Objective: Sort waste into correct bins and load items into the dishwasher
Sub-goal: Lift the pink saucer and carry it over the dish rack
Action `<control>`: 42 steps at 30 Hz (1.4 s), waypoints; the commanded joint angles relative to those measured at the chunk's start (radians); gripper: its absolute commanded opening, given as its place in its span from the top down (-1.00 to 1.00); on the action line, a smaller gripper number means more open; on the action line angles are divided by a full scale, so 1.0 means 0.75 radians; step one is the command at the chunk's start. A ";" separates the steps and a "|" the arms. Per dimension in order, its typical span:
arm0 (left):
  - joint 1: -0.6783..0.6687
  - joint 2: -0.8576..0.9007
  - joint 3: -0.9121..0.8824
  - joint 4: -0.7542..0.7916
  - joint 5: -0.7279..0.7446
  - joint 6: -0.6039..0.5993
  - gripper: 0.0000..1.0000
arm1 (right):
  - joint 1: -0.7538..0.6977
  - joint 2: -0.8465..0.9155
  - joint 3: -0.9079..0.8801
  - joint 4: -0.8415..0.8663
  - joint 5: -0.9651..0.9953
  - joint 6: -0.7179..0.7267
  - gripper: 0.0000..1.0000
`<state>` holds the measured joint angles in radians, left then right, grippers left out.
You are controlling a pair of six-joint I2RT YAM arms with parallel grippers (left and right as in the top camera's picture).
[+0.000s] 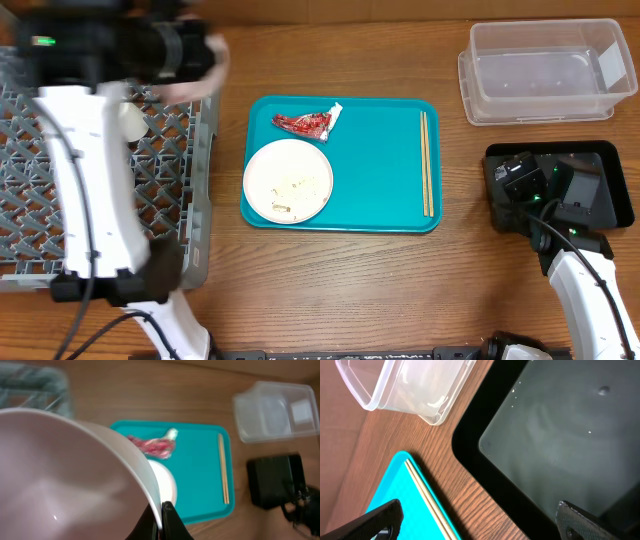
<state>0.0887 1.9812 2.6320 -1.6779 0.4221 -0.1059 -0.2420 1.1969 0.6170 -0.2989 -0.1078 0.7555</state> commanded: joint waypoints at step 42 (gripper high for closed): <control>0.966 0.653 -0.429 0.717 1.491 0.501 0.92 | -0.003 -0.013 0.033 0.008 -0.003 0.000 -0.99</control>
<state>0.7963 2.4226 2.3096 -1.1519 1.5063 0.2260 -0.2420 1.1969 0.6170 -0.2985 -0.1078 0.7555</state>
